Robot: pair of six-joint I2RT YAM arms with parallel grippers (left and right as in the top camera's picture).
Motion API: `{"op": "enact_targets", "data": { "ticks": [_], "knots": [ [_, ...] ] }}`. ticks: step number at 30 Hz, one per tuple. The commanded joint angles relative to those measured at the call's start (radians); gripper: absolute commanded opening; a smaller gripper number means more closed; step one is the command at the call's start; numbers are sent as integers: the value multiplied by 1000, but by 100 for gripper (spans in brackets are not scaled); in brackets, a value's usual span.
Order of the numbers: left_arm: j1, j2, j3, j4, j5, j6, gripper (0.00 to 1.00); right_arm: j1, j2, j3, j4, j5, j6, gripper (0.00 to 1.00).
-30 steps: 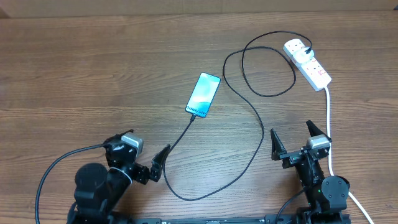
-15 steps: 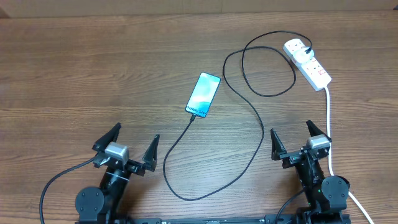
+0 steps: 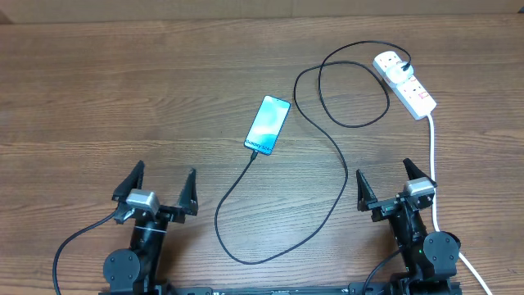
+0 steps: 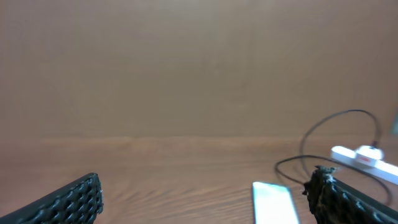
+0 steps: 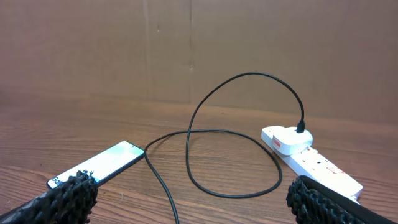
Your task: Plug charger to phone and switch on socket
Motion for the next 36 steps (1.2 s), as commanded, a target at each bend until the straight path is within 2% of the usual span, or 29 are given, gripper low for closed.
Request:
{"op": "enact_targets", "data": {
  "ticks": [1, 5, 7, 12, 17, 27, 36],
  "knots": [
    [25, -13, -8, -74, -105, -22, 100, -5, -9, -10, 3, 3, 6, 100],
    [27, -13, -8, -192, -111, 3, 100, -5, -9, -10, 3, 3, 6, 100],
    [25, -13, -8, -186, -97, 52, 100, -5, -9, -10, 3, 3, 6, 100],
    [26, -13, -8, -190, -122, 55, 100, -5, -9, -10, 3, 3, 6, 100],
    [19, -13, -8, -190, -110, 126, 100, -5, -9, -10, 3, 3, 6, 100],
    [17, -13, -9, -197, -186, 70, 100, -5, -9, -10, 3, 3, 6, 100],
    [16, -13, -9, -195, -253, 68, 99, -5, -9, -10, 3, 3, 6, 100]
  ]
}}
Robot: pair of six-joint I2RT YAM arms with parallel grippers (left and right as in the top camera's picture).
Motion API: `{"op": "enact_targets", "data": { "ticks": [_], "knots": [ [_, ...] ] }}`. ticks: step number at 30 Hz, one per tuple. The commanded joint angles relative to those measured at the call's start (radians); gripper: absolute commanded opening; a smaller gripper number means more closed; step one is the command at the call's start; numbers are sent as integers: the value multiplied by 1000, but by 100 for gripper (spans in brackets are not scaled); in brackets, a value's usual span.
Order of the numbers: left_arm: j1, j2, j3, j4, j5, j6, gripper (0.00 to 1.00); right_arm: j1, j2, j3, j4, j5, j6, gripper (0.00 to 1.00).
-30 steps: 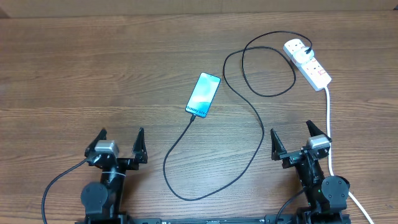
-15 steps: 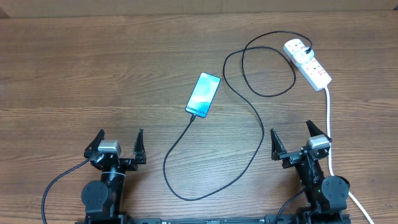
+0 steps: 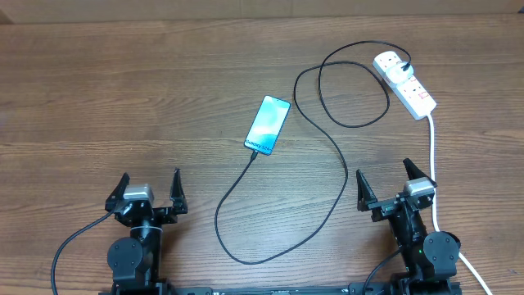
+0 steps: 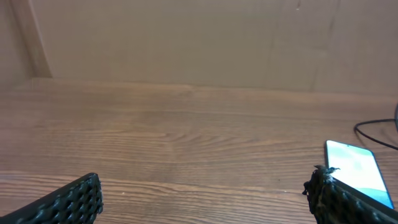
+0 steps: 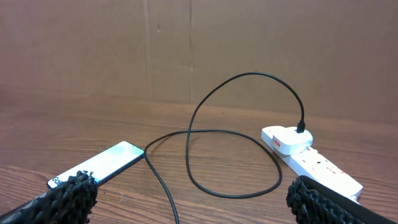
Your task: Plug charger to phone and switch on socket
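The phone lies screen-up and lit at mid table, with the black charger cable plugged into its near end. The cable loops away to a white adapter sitting in the white socket strip at the far right. The strip's switch state cannot be read. My left gripper stands open at the near left, the phone to its right. My right gripper stands open at the near right, facing the phone, cable and strip.
The strip's white mains lead runs down the right side past my right arm to the near edge. A brown cardboard wall backs the wooden table.
My left gripper has drawn back and turned to the left, so its fingertips sit a little nearer the front edge. Its view now faces the table's far left. Nothing else moved.
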Motion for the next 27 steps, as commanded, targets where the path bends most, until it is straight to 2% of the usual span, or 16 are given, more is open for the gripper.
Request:
{"op": "enact_targets", "data": {
  "ticks": [1, 27],
  "knots": [
    [-3, -12, -5, -1, -61, -18, 100, -5, -9, -10, 3, 3, 6, 100],
    [-3, -12, -5, -3, -48, 35, 100, -5, -9, -10, 3, 3, 6, 100]
  ]
}}
